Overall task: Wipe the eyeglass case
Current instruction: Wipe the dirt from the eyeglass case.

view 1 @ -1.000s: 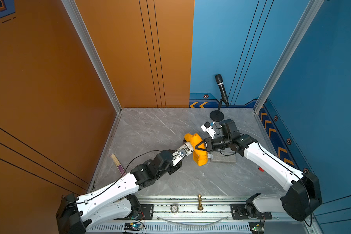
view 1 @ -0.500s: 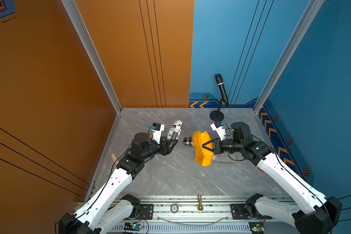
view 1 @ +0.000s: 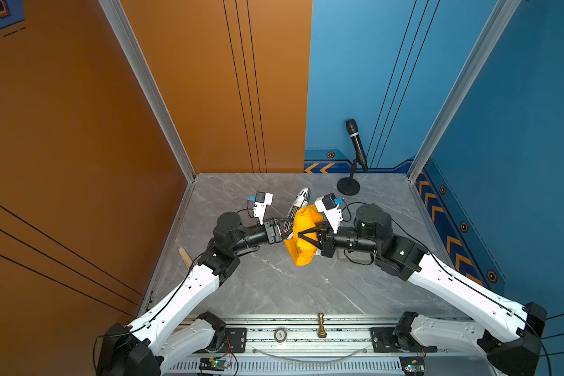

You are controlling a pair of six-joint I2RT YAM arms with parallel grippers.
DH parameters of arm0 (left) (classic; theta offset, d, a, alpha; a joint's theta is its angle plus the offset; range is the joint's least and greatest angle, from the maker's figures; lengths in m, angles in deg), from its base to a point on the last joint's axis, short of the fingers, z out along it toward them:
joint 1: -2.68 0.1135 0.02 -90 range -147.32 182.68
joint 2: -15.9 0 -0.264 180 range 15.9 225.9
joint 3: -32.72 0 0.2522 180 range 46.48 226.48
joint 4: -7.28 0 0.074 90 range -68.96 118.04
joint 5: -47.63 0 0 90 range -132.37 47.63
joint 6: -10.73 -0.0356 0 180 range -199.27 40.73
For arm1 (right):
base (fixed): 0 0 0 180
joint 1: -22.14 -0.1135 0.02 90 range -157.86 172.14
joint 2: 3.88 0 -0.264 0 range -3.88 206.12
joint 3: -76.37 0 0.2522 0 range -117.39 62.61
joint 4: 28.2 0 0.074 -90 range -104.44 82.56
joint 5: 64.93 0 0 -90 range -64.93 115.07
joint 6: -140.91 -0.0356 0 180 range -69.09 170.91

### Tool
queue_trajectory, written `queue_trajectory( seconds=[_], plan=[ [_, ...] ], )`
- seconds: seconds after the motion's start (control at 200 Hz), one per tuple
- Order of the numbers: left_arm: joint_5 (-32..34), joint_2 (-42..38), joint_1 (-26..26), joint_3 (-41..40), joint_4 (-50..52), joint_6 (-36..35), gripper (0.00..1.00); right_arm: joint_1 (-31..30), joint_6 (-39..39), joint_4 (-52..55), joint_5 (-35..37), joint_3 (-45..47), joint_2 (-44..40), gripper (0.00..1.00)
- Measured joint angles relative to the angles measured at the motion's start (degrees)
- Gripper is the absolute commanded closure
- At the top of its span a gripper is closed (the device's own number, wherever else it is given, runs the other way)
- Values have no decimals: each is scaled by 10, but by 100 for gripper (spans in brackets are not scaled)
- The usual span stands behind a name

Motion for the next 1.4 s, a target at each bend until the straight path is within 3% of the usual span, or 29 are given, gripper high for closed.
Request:
queue_trajectory(
  seconds=[0.13,0.325,0.731,1.001,1.121,1.261,1.397],
  plan=[
    [29,6,-4,-1,-17,22,65,58,1,24,-62,-31,24,100],
    [-8,5,-36,-17,-93,57,65,149,-1,-7,-49,-48,30,100],
    [-40,10,-32,-17,-143,84,66,79,-35,-89,-40,53,-3,100],
    [-38,36,-32,-27,-162,87,67,173,-29,-71,-92,-14,30,100],
    [-38,43,-32,-33,-160,87,67,186,-29,-74,-92,-37,31,100],
    [-38,45,-32,-34,-158,88,67,163,-30,-92,-77,-22,28,100],
    [-37,45,-26,-35,-159,96,66,109,-52,-137,-68,56,-2,100]
  ],
)
